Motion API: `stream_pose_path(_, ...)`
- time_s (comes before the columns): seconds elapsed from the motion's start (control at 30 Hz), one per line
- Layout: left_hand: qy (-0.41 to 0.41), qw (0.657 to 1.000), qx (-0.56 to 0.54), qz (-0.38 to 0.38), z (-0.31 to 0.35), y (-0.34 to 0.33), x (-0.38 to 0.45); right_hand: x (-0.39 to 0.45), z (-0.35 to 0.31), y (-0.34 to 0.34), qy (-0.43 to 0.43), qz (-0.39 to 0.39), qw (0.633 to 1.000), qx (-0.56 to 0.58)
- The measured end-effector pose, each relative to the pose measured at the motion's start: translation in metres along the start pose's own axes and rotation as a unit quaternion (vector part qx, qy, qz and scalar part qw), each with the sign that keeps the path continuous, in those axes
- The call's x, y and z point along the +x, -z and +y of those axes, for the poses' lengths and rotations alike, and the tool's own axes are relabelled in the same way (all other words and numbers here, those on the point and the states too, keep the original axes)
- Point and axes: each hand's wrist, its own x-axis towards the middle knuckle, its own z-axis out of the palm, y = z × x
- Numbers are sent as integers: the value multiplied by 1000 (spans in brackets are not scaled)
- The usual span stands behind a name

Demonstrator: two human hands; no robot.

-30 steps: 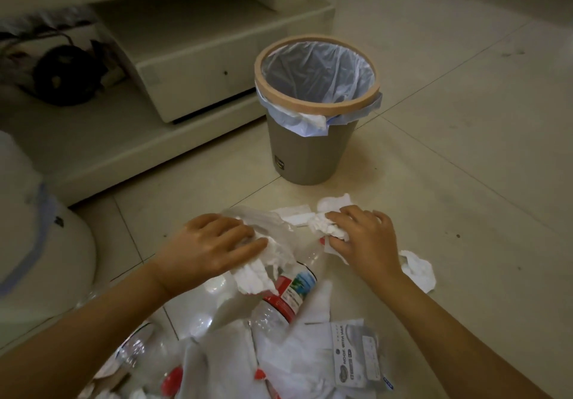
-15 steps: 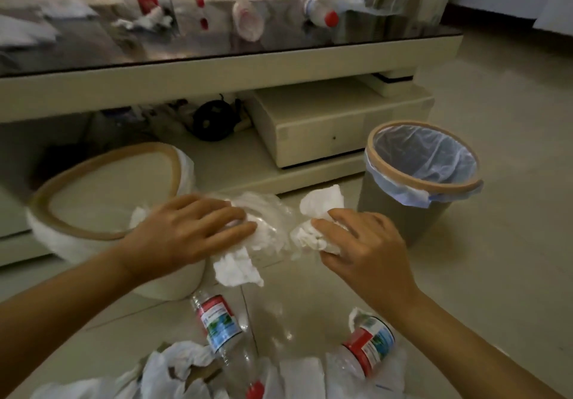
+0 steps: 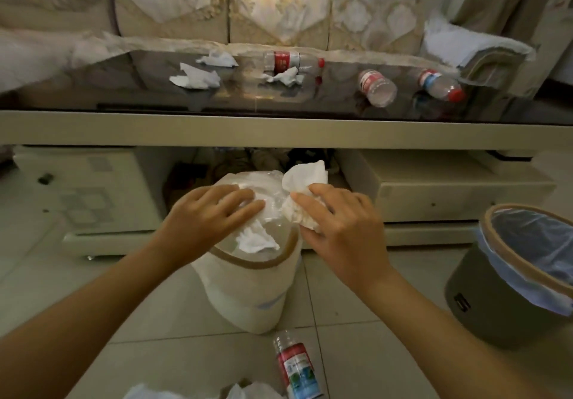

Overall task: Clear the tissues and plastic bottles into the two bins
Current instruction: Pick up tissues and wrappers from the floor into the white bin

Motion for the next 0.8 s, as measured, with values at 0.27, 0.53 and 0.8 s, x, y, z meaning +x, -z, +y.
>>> stream_pose_path(0.27, 90, 990, -40, -96, -14, -46, -19, 33, -35, -77, -46, -62, 997, -3)
stream_pose_path(0.53, 176, 924, -185, -286, -7, -81, -6, 32, -51, -136, -193, -357, 909, 99)
stream_pose_path(0.8, 234, 823, -322, -405, 3, -82, 17, 25, -39, -123, -138, -426, 893, 46)
